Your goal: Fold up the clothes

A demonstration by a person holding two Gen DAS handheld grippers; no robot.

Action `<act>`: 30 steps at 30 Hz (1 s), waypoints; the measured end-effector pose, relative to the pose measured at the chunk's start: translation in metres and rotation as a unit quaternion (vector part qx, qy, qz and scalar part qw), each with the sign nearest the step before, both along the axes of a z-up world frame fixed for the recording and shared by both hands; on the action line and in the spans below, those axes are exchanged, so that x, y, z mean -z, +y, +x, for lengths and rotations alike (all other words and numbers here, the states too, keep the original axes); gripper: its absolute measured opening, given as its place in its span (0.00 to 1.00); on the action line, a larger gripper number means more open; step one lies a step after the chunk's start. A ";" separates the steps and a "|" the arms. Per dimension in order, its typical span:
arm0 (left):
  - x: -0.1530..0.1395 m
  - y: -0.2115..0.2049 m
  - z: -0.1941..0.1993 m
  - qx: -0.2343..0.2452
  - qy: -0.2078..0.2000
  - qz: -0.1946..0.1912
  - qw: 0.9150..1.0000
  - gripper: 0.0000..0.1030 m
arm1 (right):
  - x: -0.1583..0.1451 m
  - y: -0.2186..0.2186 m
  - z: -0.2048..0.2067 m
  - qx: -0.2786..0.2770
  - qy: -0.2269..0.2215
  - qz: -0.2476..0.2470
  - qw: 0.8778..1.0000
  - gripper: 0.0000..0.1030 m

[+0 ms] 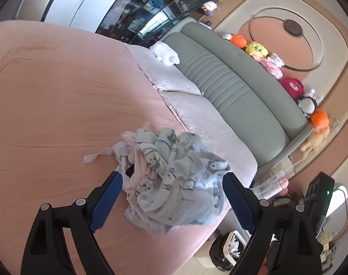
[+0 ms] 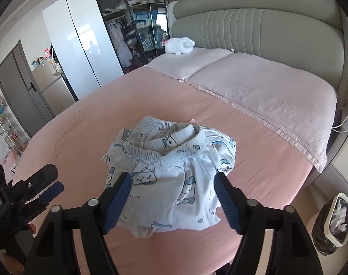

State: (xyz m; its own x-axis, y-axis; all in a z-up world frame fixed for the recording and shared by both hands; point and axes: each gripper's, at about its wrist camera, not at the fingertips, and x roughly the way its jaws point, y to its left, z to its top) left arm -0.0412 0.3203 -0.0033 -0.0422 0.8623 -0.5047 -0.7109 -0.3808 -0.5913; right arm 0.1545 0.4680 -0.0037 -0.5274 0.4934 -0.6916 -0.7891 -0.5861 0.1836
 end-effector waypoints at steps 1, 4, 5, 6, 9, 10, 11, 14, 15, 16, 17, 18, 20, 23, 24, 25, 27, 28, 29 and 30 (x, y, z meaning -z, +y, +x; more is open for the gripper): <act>-0.005 -0.002 0.006 -0.003 0.018 -0.009 1.000 0.87 | -0.001 -0.005 -0.001 0.004 -0.009 0.003 1.000 0.84; -0.019 -0.010 0.025 -0.029 0.090 -0.041 0.995 0.90 | -0.007 -0.018 -0.001 0.014 -0.034 0.016 0.999 0.96; -0.024 -0.014 0.032 -0.039 0.116 -0.051 0.991 0.94 | -0.010 -0.022 0.001 0.018 -0.035 0.020 0.999 1.00; -0.028 -0.017 0.038 -0.046 0.138 -0.059 0.988 0.97 | -0.014 -0.026 0.004 0.024 -0.034 0.020 0.999 1.00; -0.038 -0.026 0.055 -0.040 0.180 -0.069 0.980 1.00 | -0.027 -0.035 0.014 0.043 -0.037 0.013 0.998 1.00; -0.040 -0.030 0.060 -0.038 0.192 -0.072 0.978 1.00 | -0.031 -0.037 0.016 0.050 -0.040 0.011 0.998 1.00; -0.042 -0.033 0.065 -0.034 0.196 -0.074 0.977 1.00 | -0.035 -0.039 0.019 0.056 -0.042 0.010 0.997 1.00; -0.046 -0.043 0.079 -0.025 0.202 -0.084 0.975 1.00 | -0.051 -0.051 0.025 0.063 -0.034 0.020 0.997 1.00; -0.047 -0.046 0.084 -0.020 0.207 -0.088 0.974 1.00 | -0.055 -0.055 0.027 0.059 -0.032 0.024 0.997 1.00; -0.047 -0.049 0.088 -0.017 0.210 -0.094 0.973 1.00 | -0.060 -0.061 0.028 0.053 -0.030 0.027 0.998 1.00; -0.047 -0.052 0.089 -0.019 0.213 -0.100 0.972 1.00 | -0.064 -0.066 0.030 0.046 -0.029 0.031 0.998 1.00; -0.046 -0.055 0.091 -0.021 0.216 -0.106 0.970 1.00 | -0.068 -0.072 0.033 0.041 -0.028 0.036 0.998 1.00; -0.044 -0.061 0.093 -0.025 0.222 -0.119 0.968 1.00 | -0.073 -0.083 0.038 0.039 -0.036 0.047 0.997 1.00; -0.042 -0.070 0.097 -0.032 0.230 -0.138 0.963 1.00 | -0.079 -0.099 0.045 0.036 -0.049 0.062 0.996 1.00; -0.041 -0.073 0.098 -0.034 0.232 -0.144 0.961 1.00 | -0.081 -0.105 0.046 0.034 -0.052 0.070 0.996 1.00; -0.040 -0.076 0.100 -0.036 0.235 -0.150 0.960 1.00 | -0.083 -0.111 0.048 0.034 -0.056 0.079 0.995 1.00; -0.039 -0.082 0.102 -0.041 0.240 -0.163 0.956 1.00 | -0.088 -0.123 0.052 0.034 -0.060 0.095 0.993 1.00; -0.038 -0.085 0.104 -0.043 0.243 -0.169 0.954 1.00 | -0.090 -0.128 0.054 0.034 -0.060 0.100 0.993 1.00; -0.037 -0.088 0.105 -0.045 0.246 -0.175 0.952 1.00 | -0.091 -0.132 0.055 0.032 -0.059 0.104 0.992 1.00; -0.036 -0.091 0.106 -0.047 0.248 -0.182 0.950 1.00 | -0.091 -0.134 0.055 0.029 -0.059 0.106 0.992 1.00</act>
State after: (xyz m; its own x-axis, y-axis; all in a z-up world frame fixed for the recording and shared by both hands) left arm 0.0649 0.2294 0.0329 -0.4212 0.6154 -0.6662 -0.8207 -0.5713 -0.0089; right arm 0.2092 0.3340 0.0877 -0.4149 0.6612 -0.6251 -0.8314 -0.5545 -0.0347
